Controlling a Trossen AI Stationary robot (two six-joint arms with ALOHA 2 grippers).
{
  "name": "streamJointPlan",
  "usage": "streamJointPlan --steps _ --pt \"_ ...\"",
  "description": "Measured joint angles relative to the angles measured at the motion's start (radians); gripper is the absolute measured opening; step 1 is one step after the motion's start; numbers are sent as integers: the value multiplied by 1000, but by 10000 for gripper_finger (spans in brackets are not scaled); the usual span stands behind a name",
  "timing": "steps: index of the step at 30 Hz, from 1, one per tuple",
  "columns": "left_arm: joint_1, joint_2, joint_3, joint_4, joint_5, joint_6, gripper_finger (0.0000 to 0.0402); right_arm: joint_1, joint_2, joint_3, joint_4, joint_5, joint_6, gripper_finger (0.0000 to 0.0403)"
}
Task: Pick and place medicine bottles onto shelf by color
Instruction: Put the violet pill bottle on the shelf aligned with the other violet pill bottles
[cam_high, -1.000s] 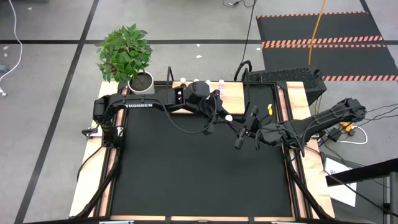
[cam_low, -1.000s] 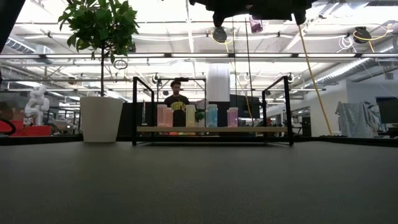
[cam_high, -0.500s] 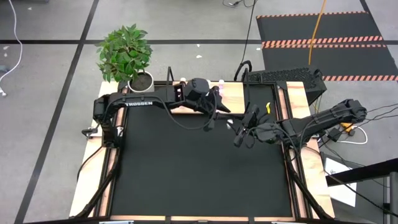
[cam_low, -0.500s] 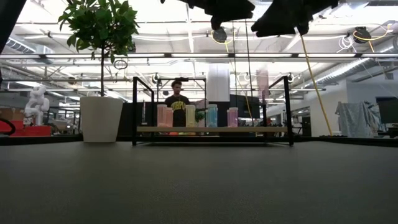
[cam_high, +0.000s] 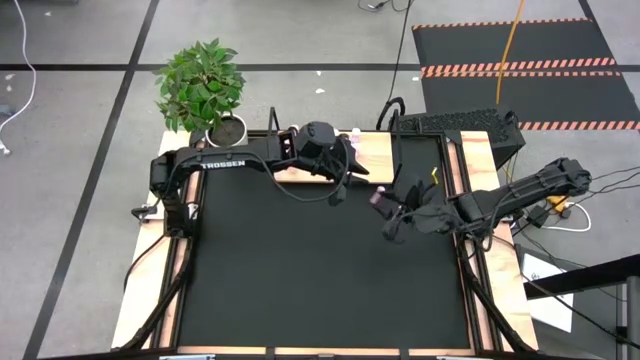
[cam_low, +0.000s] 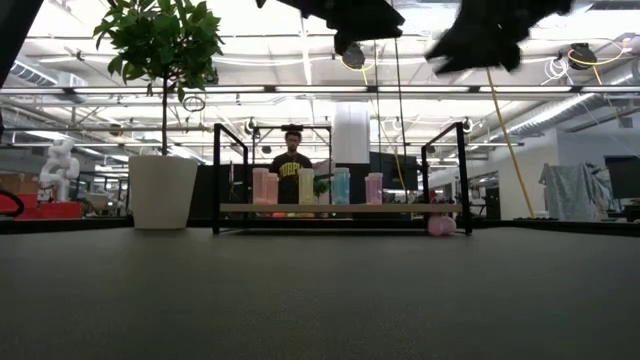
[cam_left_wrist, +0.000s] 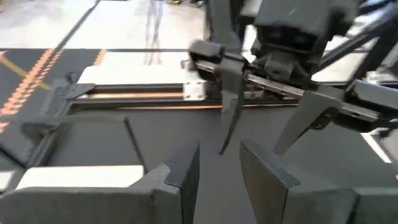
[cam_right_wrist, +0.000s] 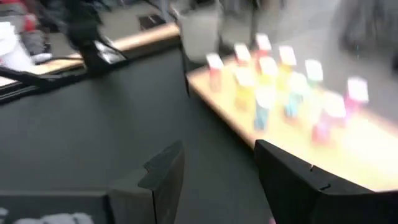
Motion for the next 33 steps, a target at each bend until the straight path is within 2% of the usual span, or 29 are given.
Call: streamJointPlan --steps 2,7,14,19,25,33 --pt "0 0 0 -11 -42 0 123 1 -2 0 -119 -22 185 188" --pt "8 0 0 -39 -122 2 135 -37 32 -1 -344 -168 557 188" --pt "71 -3 4 -83 -151 3 141 -168 212 -42 -317 -415 838 187" --pt "142 -6 45 -183 -151 39 141 -249 338 -42 -242 -438 943 187" --pt "207 -8 75 -322 -151 140 141 -335 397 -41 -117 -438 996 187" --pt "252 -8 71 -352 -151 213 141 -408 471 -41 -80 -466 1052 187"
